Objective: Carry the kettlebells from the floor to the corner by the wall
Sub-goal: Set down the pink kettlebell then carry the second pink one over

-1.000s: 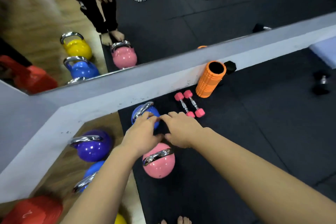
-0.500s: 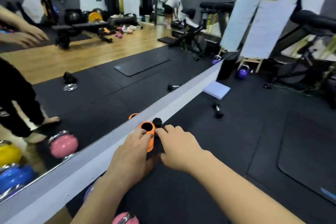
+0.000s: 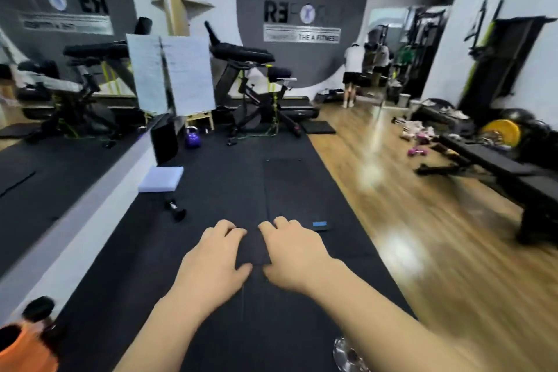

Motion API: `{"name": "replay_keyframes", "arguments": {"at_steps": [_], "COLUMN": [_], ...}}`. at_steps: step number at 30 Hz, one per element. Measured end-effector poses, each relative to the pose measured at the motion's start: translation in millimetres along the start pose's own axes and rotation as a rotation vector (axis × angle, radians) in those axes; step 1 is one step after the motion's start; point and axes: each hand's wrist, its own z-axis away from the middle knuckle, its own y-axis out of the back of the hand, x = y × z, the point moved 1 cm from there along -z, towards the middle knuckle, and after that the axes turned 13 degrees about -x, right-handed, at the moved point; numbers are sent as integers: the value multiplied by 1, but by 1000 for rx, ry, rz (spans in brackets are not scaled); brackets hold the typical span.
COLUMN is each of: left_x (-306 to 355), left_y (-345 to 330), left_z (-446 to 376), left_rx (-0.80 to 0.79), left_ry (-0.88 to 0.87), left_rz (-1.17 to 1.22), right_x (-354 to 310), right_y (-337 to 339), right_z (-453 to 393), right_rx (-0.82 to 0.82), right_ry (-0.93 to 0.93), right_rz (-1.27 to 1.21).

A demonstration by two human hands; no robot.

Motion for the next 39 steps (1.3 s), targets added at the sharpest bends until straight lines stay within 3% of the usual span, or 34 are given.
{"name": "replay_keyframes", "arguments": {"at_steps": [8,21,29,39], "left_x": [291,691,927,1205], "left_y": [-75,-190,-265,-325], "left_z": [-62,-81,-106,-100], "left_rx": [-63,-263,-368,-402], "left_ry": [-365,-948,-1181,-1485], "left_rz": [76,124,161,168], "right_x": [236,492,660,836], "right_y": [6,-39,-54,-61], "right_z": [191,471,604,772], "right_rx": [27,37,-25,23], "right_ry": [-397,-979,-1247,-1536], "right_rz": [3,-97,-104,-122]}}
